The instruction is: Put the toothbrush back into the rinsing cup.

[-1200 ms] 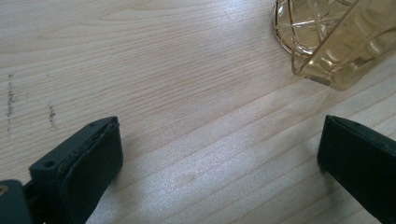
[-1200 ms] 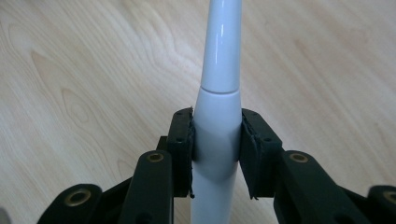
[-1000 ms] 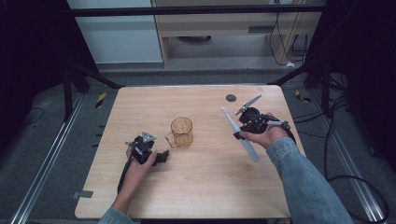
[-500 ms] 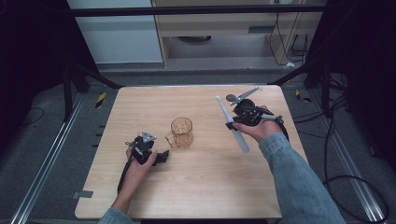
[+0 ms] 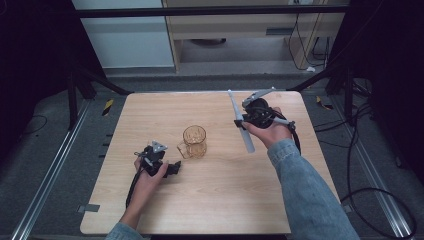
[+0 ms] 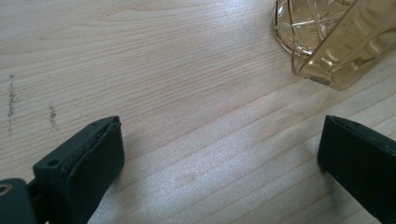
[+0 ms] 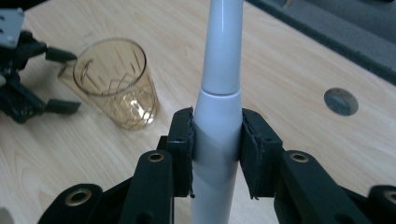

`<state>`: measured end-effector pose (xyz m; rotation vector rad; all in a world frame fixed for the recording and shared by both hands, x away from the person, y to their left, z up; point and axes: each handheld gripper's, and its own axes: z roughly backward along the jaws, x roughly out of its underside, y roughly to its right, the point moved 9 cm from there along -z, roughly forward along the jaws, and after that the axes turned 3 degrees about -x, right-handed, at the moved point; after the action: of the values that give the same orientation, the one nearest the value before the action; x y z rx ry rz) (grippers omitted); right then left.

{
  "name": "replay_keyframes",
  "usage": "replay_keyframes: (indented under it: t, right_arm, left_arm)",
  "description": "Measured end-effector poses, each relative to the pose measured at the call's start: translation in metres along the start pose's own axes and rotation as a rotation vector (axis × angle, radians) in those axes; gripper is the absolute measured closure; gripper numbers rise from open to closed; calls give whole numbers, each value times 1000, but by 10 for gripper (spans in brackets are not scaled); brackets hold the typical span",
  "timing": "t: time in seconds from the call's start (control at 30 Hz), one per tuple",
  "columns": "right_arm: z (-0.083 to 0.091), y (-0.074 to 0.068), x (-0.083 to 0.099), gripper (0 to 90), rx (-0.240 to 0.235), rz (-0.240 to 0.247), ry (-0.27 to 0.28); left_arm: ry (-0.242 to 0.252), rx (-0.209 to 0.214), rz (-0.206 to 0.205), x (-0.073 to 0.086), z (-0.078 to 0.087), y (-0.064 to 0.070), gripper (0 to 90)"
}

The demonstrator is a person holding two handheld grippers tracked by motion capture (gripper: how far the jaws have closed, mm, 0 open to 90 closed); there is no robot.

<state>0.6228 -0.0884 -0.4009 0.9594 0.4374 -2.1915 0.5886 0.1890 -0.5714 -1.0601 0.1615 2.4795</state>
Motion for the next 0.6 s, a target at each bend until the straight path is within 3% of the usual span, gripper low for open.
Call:
replay_keyframes:
  t: [0.27,0.6]
  right_arm:
    - [-4,-6,-22,672,12,-15,104]
    - [-13,-15,-36,672,13,-13,130]
  left_arm:
    - [0,0,0,0,0,0,0]
    - [0,0,0,0,0,0,0]
